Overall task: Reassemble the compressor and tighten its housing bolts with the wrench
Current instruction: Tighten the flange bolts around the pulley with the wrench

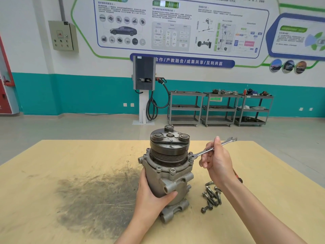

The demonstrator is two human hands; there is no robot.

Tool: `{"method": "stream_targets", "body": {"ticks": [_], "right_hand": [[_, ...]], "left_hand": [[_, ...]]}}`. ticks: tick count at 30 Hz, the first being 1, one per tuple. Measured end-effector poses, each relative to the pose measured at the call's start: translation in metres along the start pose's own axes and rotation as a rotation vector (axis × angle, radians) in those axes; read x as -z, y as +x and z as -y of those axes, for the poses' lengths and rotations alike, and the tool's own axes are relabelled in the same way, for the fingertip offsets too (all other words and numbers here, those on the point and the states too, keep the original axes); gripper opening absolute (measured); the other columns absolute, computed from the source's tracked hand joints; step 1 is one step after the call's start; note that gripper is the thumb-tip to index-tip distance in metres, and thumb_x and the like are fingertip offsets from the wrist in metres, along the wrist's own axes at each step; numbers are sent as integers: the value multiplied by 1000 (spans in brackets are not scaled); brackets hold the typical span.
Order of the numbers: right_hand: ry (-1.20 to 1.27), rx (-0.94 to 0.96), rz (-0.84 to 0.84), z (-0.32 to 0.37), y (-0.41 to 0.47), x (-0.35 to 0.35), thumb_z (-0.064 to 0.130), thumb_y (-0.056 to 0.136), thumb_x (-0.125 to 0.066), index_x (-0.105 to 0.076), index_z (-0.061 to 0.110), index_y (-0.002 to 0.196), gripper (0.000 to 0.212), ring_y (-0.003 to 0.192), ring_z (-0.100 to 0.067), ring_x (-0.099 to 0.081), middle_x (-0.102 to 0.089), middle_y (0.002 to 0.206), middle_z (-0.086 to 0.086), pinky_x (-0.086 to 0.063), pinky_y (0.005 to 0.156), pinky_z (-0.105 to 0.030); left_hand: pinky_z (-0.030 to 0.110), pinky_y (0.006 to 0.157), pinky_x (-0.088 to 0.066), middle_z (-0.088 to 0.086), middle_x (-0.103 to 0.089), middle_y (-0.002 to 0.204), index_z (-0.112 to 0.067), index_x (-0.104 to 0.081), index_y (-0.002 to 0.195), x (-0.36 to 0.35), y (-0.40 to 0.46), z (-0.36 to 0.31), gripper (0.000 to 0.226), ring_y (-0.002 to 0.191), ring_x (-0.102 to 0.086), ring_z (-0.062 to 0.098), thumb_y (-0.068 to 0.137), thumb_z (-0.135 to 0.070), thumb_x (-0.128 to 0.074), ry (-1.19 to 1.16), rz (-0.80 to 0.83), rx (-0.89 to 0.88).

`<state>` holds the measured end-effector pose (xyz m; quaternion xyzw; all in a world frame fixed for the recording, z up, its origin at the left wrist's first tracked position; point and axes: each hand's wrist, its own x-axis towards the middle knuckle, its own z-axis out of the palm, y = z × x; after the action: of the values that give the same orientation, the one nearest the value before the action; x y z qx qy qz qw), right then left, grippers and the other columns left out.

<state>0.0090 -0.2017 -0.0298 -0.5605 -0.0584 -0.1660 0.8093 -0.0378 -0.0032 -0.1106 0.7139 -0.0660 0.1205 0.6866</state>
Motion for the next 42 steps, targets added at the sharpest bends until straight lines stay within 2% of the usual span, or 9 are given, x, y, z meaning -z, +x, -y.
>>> {"method": "stream_targets", "body": {"ticks": [4,8,13,18,26,31,34,37,42], "right_hand": [[-12,69,-36,0,-5,1,45,104,-31,-48,9,76,48,32,-19,-43,-52,44,-10,-38,40,-25],[-50,101,-44,1,-9,2,44,103,-31,-49,8,76,49,33,-20,-46,-54,45,-11,-40,39,-25],[-46,92,29,4,-10,2,41,104,-32,-51,6,77,47,35,-22,-51,-57,49,-15,-45,39,-24],[-59,148,-43,-4,-20,4,49,96,-37,-50,6,80,48,38,-24,-54,-60,52,-15,-47,41,-26],[-276,506,-150,-20,-48,-2,46,102,-39,-48,12,83,40,47,-25,-60,-65,62,-13,-50,49,-28],[-497,697,-58,-20,-57,-3,38,96,-43,-49,21,81,23,52,-12,-57,-63,68,6,-48,53,-24],[-734,806,-50,-15,-59,-3,49,100,-40,-54,17,79,41,52,-13,-56,-59,64,5,-47,49,-37],[-904,906,-72,-7,-57,-5,53,102,-34,-61,4,76,62,47,-17,-55,-59,58,1,-47,42,-36],[-1075,1107,-90,3,-58,-6,50,103,-36,-66,5,71,63,42,-15,-56,-61,54,2,-45,40,-27]], "left_hand": [[41,114,-39,-20,-49,140,-37,-26,150,0,0,0,126,131,-45,4,42,-49,-90,2,-3,2],[39,113,-40,-22,-50,137,-38,-27,149,1,1,3,118,129,-46,1,53,-34,-95,15,-8,1],[38,111,-42,-20,-52,136,-38,-28,148,1,1,4,123,127,-48,2,42,-49,-89,29,-7,6],[38,111,-41,-19,-51,137,-37,-26,149,1,1,6,118,129,-48,5,53,-33,-94,34,-16,9],[41,112,-41,-16,-51,139,-36,-25,150,1,1,5,118,129,-48,7,54,-32,-94,25,-13,12],[44,112,-41,-14,-51,140,-34,-26,151,1,-1,2,124,130,-48,10,46,-44,-91,21,-13,10],[43,113,-40,-15,-51,140,-34,-25,151,0,-1,2,120,130,-48,9,53,-34,-94,24,-16,7],[43,113,-40,-14,-51,140,-34,-25,151,1,-1,2,121,131,-48,9,50,-39,-92,28,-11,6],[43,112,-41,-13,-52,140,-33,-25,151,0,0,3,118,130,-49,10,56,-31,-94,36,-12,13]]}}
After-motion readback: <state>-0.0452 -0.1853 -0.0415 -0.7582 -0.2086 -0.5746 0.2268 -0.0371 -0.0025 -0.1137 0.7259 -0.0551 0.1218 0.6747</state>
